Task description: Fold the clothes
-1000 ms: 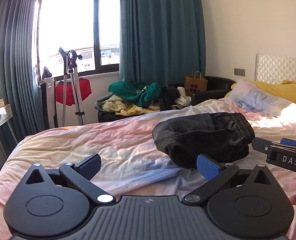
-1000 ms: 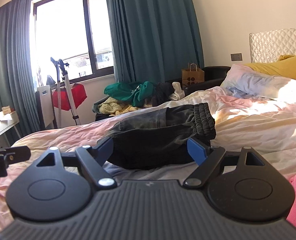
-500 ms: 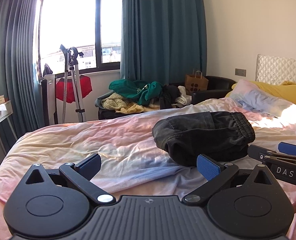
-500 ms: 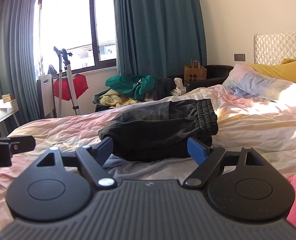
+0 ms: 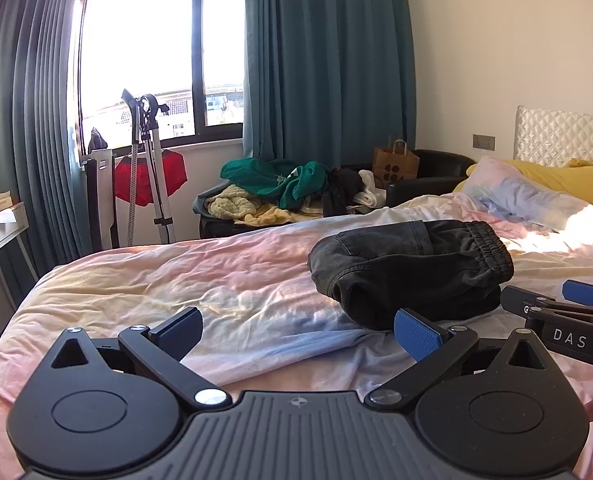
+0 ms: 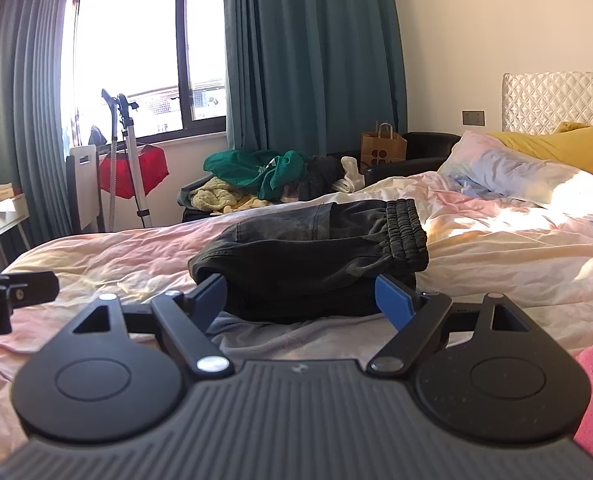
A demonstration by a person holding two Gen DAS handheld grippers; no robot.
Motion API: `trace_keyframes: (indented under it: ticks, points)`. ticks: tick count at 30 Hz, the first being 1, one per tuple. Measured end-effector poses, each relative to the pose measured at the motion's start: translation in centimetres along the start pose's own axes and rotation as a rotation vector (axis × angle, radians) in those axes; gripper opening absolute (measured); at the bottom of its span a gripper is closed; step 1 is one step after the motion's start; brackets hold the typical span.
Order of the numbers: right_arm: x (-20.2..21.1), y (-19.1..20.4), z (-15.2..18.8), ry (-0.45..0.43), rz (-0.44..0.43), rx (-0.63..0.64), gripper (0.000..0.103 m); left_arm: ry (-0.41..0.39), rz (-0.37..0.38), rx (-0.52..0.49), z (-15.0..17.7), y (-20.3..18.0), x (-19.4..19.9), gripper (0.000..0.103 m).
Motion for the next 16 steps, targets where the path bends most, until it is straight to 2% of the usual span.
trace_keyframes:
  ticks: [6, 16]
  points:
    - [-0.1, -0.1, 0.3, 0.007, 0.02, 0.016, 0.083, -0.023, 0.002, 0.002, -0.5, -0.1, 0.7, 0.103]
    - [-0.1, -0.1, 0.3, 0.001, 0.018, 0.021, 0.083, 0.025, -0.011, -0.007, 0.7, -0.2, -0.1, 0.103]
Point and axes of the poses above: each gripper's, at about its wrist camera, not at the fingertips, and x roughly against the way its jaws point, y to its left, z to its underside, the point moved 7 cm from there along -x, roughly the way its jaws point, and after that the axes turned 7 degrees about -y, right-handed, at the moved point
